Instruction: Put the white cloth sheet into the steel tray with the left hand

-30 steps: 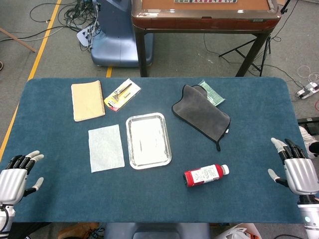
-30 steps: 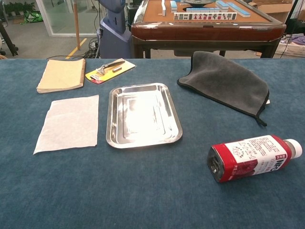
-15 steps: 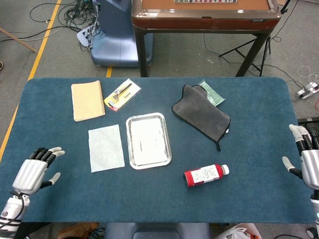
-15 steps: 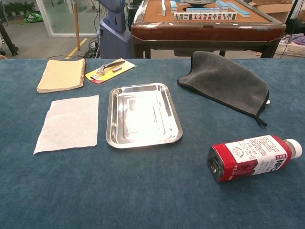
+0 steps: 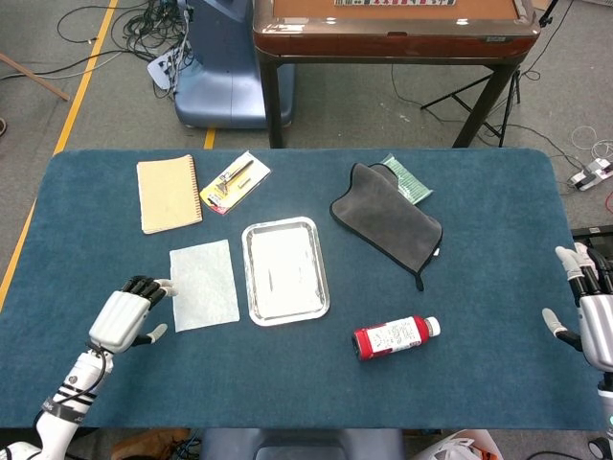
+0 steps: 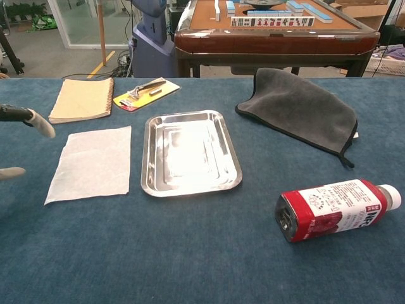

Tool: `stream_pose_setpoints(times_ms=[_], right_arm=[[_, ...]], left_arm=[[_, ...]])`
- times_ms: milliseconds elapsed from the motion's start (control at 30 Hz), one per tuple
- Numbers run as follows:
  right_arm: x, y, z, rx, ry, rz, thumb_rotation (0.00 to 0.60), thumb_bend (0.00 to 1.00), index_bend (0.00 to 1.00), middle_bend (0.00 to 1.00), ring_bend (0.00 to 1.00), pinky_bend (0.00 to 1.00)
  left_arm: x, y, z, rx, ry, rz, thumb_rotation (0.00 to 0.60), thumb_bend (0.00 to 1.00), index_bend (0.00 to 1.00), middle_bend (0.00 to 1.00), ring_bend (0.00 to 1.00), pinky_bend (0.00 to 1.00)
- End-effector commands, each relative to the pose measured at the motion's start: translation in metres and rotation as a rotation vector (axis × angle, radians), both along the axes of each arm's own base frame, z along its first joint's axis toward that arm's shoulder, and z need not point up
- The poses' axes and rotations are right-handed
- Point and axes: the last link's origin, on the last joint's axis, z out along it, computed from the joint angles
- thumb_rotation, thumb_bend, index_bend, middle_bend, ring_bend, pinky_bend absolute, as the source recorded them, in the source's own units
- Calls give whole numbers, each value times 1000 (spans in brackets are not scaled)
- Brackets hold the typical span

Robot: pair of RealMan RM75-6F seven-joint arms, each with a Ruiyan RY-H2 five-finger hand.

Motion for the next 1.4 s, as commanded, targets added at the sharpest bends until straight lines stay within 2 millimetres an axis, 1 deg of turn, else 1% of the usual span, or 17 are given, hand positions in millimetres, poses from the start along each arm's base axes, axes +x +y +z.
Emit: stream_pose_setpoints(times_ms=[33, 100, 200, 467, 933, 1400], right_arm=[[-1, 1, -1, 1, -5, -2, 600, 245, 109, 182, 75, 174], [-3, 2, -1, 6, -9, -6, 600, 245, 112, 182, 75, 174], [-5, 4, -1, 10, -12, -13, 600, 245, 113, 181, 75, 174], [-10, 7, -3, 19, -24, -30, 600, 245, 113, 181, 75, 174], [-15, 11, -2, 24, -37, -42, 600, 245, 113, 181, 75, 174], [-17, 13, 0, 22, -44, -51, 600, 245, 113, 181, 76, 174]], left_arm=[[2, 4, -15, -20, 36, -6, 600, 200, 228, 257, 184, 136], [3, 5, -22, -22, 51, -6, 600, 195, 209, 252, 176, 132], [4, 7, -32, -27, 72, -4, 600, 194, 208, 240, 172, 128], [11, 12, -54, -22, 61, 22, 600, 195, 261, 239, 173, 128], [22, 12, -75, -34, 78, 14, 600, 195, 262, 239, 172, 116], [21, 16, -88, -37, 103, 12, 600, 195, 262, 239, 172, 109]])
